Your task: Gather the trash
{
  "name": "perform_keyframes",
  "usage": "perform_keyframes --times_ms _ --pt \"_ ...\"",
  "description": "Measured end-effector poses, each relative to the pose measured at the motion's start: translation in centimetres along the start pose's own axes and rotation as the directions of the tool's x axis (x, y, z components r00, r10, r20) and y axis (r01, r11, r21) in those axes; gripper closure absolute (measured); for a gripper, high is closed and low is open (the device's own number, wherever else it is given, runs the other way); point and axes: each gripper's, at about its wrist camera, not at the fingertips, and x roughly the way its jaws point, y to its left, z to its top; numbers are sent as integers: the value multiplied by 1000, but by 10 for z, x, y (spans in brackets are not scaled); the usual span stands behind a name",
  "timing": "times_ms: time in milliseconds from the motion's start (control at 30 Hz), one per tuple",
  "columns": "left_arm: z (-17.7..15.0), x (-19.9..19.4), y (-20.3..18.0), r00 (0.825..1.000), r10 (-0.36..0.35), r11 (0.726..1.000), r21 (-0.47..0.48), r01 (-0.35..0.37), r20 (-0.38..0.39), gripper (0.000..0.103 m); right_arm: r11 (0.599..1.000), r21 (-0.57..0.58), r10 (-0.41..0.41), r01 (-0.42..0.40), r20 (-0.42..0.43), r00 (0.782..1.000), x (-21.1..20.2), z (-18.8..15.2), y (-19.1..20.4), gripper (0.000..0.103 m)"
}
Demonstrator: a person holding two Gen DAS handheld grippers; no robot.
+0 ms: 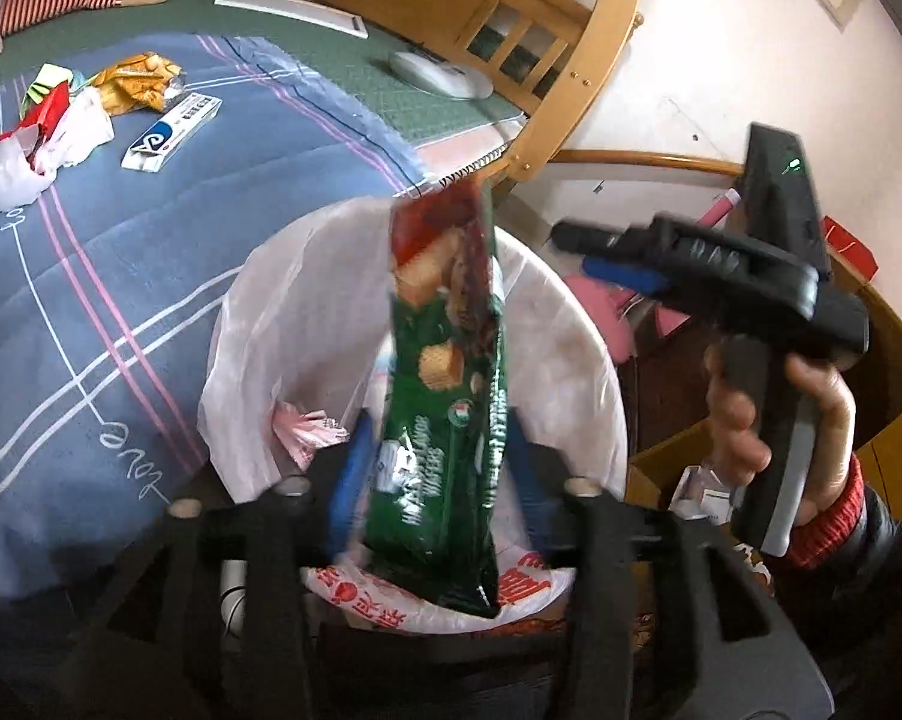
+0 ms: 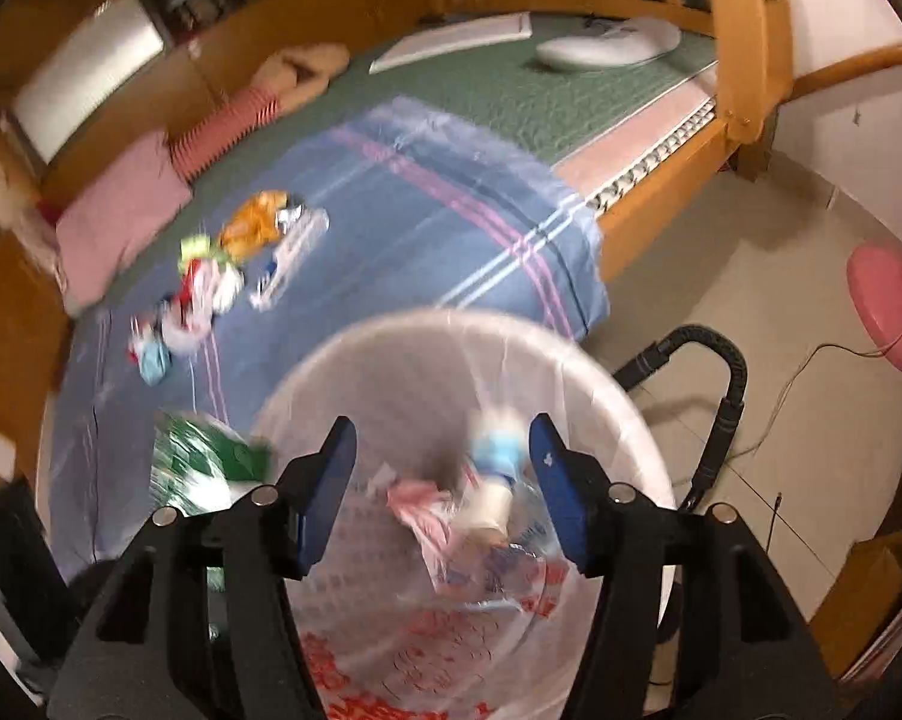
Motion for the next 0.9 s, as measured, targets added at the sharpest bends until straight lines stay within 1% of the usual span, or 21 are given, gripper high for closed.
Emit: perform_keyframes --times_ms 33,67,100,200,267,333,367,400,433,467,500,533,567,667,700,733,767,800,833,867,900 --pt "0 -1 1 1000 0 1000 -6 0 8 34 1000 0 3 -3 9 1000 -2 2 1 43" --pt "1 -2 3 1000 0 1000 -12 1 15 23 1000 1 7 -7 14 1000 -2 3 1 42" --pt "2 -3 5 1000 -1 1000 -22 2 21 19 1000 5 13 -13 14 1000 0 4 1 40" --pt "2 -3 10 1000 -4 999 -41 5 23 16 1000 12 24 -24 8 1000 3 2 3 39" --pt "1 -9 10 999 6 999 -47 -4 40 16 1000 6 21 -21 0 1000 6 1 4 39" --pt "5 -26 11 994 37 998 -56 -32 100 16 1000 4 24 -24 1 1000 7 2 4 39" --pt "10 -41 15 985 78 996 -60 -69 155 16 1000 1 28 -28 3 1000 8 4 6 39" --pt "14 -51 19 975 117 992 -69 -106 191 16 999 -2 35 -35 6 999 9 6 8 39" --pt "21 -70 27 950 194 980 -99 -174 245 16 999 -4 50 -50 6 999 11 11 13 39" --pt "25 -84 34 927 248 967 -132 -219 281 14 998 -5 62 -62 4 998 13 14 17 39" --pt "33 -109 53 881 336 937 -215 -276 332 10 996 -9 90 -90 0 996 18 21 26 38" --pt "38 -122 65 854 387 913 -276 -301 349 8 994 -12 110 -110 -2 994 22 26 34 38" --pt "44 -140 88 812 471 861 -379 -338 345 7 991 -21 132 -133 -6 991 27 31 45 37" --pt "52 -168 139 759 581 758 -537 -371 295 7 976 -68 203 -205 -28 979 55 50 90 35" --pt "51 -176 157 728 628 711 -585 -391 276 7 972 -81 220 -222 -37 975 67 56 106 34" --pt "47 -183 171 693 674 663 -622 -417 254 7 966 -98 238 -241 -43 970 83 65 124 30" --pt "42 -188 183 664 709 624 -648 -435 237 7 961 -106 251 -254 -45 967 97 73 138 28" --pt "32 -194 198 621 751 575 -683 -450 223 7 956 -107 270 -273 -45 962 120 85 157 26" --pt "24 -198 207 591 778 542 -705 -457 214 7 955 -101 275 -278 -47 960 135 94 168 25" --pt "14 -201 216 545 816 489 -731 -475 192 7 956 -95 272 -276 -52 961 153 103 180 25" --pt "10 -202 222 514 842 447 -746 -494 164 7 963 -100 244 -248 -58 968 179 117 199 24"
